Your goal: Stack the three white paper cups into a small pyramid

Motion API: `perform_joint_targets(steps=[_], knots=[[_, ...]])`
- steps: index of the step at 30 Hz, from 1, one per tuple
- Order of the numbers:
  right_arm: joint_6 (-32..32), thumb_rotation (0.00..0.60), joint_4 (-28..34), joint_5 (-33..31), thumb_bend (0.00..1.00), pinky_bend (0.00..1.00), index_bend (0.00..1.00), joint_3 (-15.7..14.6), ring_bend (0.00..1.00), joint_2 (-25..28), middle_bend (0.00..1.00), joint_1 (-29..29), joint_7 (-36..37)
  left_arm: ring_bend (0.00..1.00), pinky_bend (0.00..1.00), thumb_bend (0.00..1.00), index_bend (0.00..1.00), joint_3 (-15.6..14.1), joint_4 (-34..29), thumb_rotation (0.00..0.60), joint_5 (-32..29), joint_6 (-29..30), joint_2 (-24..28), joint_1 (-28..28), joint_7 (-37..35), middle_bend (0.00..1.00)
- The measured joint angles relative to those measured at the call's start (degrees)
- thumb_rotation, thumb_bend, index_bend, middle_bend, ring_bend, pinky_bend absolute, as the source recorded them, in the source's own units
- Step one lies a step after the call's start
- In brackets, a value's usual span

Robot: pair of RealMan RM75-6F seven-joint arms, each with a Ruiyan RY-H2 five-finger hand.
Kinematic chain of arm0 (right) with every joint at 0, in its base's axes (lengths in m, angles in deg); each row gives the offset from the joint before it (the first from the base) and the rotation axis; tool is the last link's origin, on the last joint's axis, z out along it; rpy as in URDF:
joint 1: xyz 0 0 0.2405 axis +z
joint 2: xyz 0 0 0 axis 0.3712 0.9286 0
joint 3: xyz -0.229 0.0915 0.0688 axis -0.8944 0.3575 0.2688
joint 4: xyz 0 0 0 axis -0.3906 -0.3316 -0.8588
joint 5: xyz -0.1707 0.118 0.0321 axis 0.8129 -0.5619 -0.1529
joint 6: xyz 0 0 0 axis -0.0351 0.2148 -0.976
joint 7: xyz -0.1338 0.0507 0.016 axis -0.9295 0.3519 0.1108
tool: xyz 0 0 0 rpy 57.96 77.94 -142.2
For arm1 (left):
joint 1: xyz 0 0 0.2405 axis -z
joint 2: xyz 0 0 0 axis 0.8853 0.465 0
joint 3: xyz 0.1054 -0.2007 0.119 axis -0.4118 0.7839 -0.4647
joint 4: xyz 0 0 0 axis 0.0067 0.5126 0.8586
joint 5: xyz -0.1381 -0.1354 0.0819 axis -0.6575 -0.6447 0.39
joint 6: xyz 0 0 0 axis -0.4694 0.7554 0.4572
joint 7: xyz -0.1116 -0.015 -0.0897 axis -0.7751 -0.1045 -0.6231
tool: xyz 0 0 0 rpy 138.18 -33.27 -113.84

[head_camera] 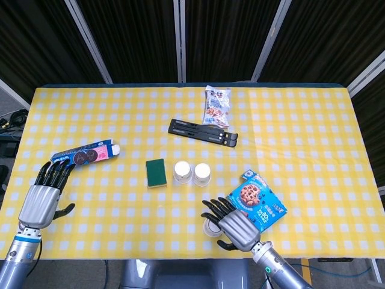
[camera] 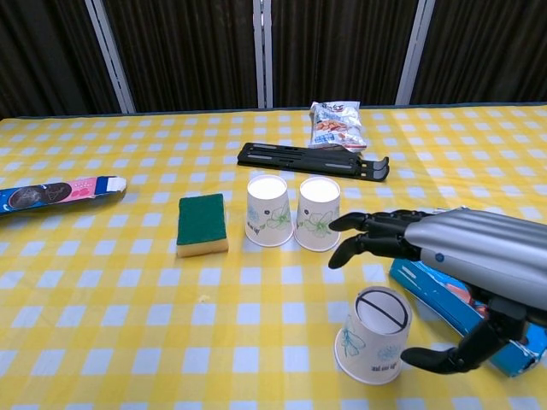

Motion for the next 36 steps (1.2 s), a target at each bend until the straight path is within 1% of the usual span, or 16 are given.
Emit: perform_joint_targets(steps=[2, 7, 12, 21, 31, 36], knots=[[0.06, 0.600, -0.50, -0.94, 0.17, 0.00, 0.15, 0.13, 0.00, -0.74, 0.00, 0.18, -0.24, 0.00, 0.00, 0.15, 0.00, 0.21, 0.04, 0.600, -0.01, -0.39, -0.06, -0.08, 0.17, 0.00], [0.20, 0.600, -2.18, -2.98, 0.19, 0.00, 0.14, 0.90, 0.00, -2.38, 0.00, 0.88, 0.15, 0.00, 0.00, 0.15, 0.00, 0.66, 0.06, 0.600, 0.16, -1.53, -0.35, -0.29, 0.90, 0.00], [-0.07, 0.600, -3.32, -4.32, 0.23, 0.00, 0.18, 1.24, 0.00, -3.06, 0.00, 1.33, 0.17, 0.00, 0.00, 0.15, 0.00, 1.17, 0.07, 0.600, 0.25, -2.16, -0.43, -0.53, 1.06, 0.00], [-0.86, 0.600, -4.40, -6.20, 0.27, 0.00, 0.22, 0.99, 0.00, -4.42, 0.00, 1.78, -0.73, 0.00, 0.00, 0.15, 0.00, 2.03, -0.08, 0.600, 0.20, -3.42, -0.38, -0.92, 1.45, 0.00], [-1.03, 0.600, -4.98, -8.20, 0.28, 0.00, 0.24, 0.69, 0.00, -4.85, 0.00, 2.26, -1.95, 0.00, 0.00, 0.15, 0.00, 2.60, -0.08, 0.600, 0.49, -4.18, -0.15, -1.19, 0.92, 0.00], [-1.19, 0.600, -5.88, -8.92, 0.29, 0.00, 0.32, 0.39, 0.00, -5.42, 0.00, 2.33, -2.11, 0.00, 0.00, 0.15, 0.00, 2.92, -0.08, 0.600, 0.63, -4.27, -0.02, -1.46, 0.72, 0.00]])
